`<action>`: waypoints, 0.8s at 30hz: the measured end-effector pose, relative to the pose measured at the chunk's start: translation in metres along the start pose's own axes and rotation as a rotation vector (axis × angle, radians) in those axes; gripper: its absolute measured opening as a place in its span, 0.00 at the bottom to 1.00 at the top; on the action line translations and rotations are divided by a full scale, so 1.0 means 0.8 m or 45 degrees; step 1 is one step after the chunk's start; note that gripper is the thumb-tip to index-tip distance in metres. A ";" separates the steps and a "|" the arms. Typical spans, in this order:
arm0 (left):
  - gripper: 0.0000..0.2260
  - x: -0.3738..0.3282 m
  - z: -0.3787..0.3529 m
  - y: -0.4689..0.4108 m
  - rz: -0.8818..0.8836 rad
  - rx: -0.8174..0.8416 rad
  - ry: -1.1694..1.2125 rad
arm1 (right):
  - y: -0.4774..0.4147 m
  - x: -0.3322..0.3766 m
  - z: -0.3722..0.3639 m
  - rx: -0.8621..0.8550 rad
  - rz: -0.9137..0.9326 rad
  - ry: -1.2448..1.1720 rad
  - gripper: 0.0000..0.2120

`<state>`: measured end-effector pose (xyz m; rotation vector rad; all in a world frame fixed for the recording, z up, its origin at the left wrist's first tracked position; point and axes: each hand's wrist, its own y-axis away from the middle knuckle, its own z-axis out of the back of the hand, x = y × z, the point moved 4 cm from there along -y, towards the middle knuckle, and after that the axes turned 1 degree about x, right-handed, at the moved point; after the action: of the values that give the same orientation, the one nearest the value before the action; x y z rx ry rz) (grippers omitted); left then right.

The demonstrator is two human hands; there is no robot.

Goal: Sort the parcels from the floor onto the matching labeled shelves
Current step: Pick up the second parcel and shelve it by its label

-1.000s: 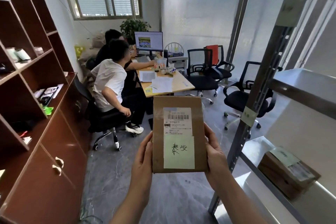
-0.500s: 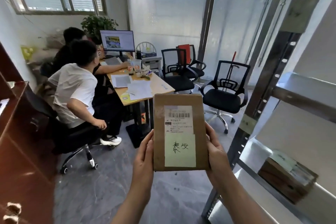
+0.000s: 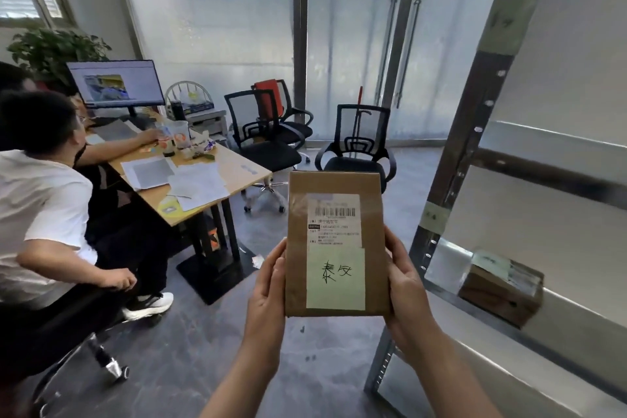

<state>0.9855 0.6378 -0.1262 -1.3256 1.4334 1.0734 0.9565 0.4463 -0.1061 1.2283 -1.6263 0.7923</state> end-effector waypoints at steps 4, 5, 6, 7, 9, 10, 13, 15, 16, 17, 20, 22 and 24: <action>0.13 0.005 -0.016 -0.010 0.018 0.115 -0.006 | 0.005 0.010 0.015 -0.113 0.038 0.008 0.19; 0.14 0.007 -0.021 -0.012 0.026 0.140 -0.001 | 0.007 0.013 0.019 -0.137 0.048 0.013 0.19; 0.15 0.009 -0.026 -0.015 0.030 0.163 0.001 | 0.008 0.017 0.023 -0.158 0.060 0.022 0.19; 0.16 0.010 -0.032 -0.017 0.029 0.185 -0.001 | 0.009 0.020 0.028 -0.178 0.074 0.029 0.19; 0.16 0.013 -0.044 -0.022 0.025 0.227 -0.010 | 0.010 0.026 0.038 -0.213 0.093 0.033 0.19; 0.17 0.013 -0.050 -0.023 0.027 0.247 -0.012 | 0.009 0.028 0.043 -0.230 0.096 0.027 0.19; 0.17 0.015 -0.067 -0.029 0.032 0.290 -0.014 | 0.001 0.033 0.058 -0.261 0.096 0.023 0.19; 0.18 0.014 -0.075 -0.034 0.022 0.300 -0.008 | -0.009 0.036 0.063 -0.269 0.105 0.021 0.19; 0.18 0.012 -0.078 -0.039 0.012 0.303 -0.010 | -0.014 0.038 0.064 -0.271 0.111 0.024 0.19; 0.18 0.011 -0.083 -0.044 0.001 0.305 -0.015 | -0.019 0.040 0.066 -0.276 0.118 0.028 0.19; 0.17 0.006 -0.100 -0.062 -0.021 0.328 -0.036 | -0.037 0.047 0.077 -0.292 0.149 0.031 0.19; 0.15 0.008 -0.111 -0.076 -0.008 0.335 -0.037 | -0.051 0.053 0.085 -0.303 0.166 0.045 0.19; 0.13 0.010 -0.122 -0.091 0.015 0.316 -0.032 | -0.067 0.059 0.093 -0.294 0.178 0.060 0.18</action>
<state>1.0528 0.5374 -0.1126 -1.1239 1.5036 0.8836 0.9828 0.3479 -0.0916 0.9354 -1.7257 0.6914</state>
